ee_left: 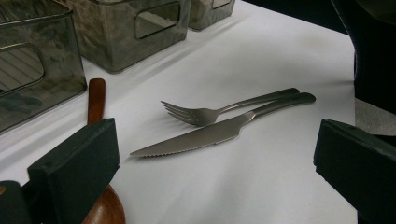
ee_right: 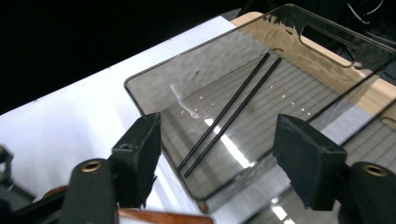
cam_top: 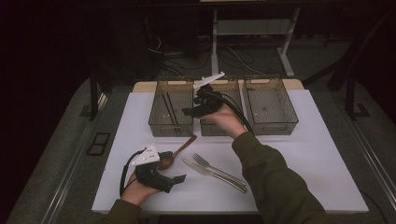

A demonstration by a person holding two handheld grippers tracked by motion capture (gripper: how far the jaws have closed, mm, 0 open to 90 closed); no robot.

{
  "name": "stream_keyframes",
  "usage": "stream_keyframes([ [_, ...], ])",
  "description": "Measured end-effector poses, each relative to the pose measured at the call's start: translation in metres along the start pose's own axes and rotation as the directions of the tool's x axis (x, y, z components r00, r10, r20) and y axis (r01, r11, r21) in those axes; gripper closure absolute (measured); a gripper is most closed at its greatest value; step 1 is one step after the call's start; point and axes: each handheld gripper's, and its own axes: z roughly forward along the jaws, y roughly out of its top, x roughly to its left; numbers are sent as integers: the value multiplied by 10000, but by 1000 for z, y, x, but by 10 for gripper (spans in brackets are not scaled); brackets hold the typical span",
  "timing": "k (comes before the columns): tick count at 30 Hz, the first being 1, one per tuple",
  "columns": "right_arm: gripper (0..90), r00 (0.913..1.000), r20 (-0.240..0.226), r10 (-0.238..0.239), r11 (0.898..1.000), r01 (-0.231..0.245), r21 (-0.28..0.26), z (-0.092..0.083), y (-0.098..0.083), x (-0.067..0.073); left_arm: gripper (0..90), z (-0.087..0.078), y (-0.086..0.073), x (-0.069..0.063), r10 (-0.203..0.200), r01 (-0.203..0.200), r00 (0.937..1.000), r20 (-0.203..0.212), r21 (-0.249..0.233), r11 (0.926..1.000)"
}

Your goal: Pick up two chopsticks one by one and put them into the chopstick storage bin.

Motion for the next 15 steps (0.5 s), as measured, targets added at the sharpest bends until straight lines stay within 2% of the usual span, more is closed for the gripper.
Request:
stream_keyframes([
  [8, 266, 9995, -324, 26, 9988, -42, -478, -30, -21, -3, 0, -1, -1, -2, -110, 109, 9999, -109, -43, 9999],
  [15, 220, 9994, -332, 34, 9965, -61, -829, -54, -49, -5, 0, 0, -1, -1, -141, 140, 9998, -132, -28, 9999],
])
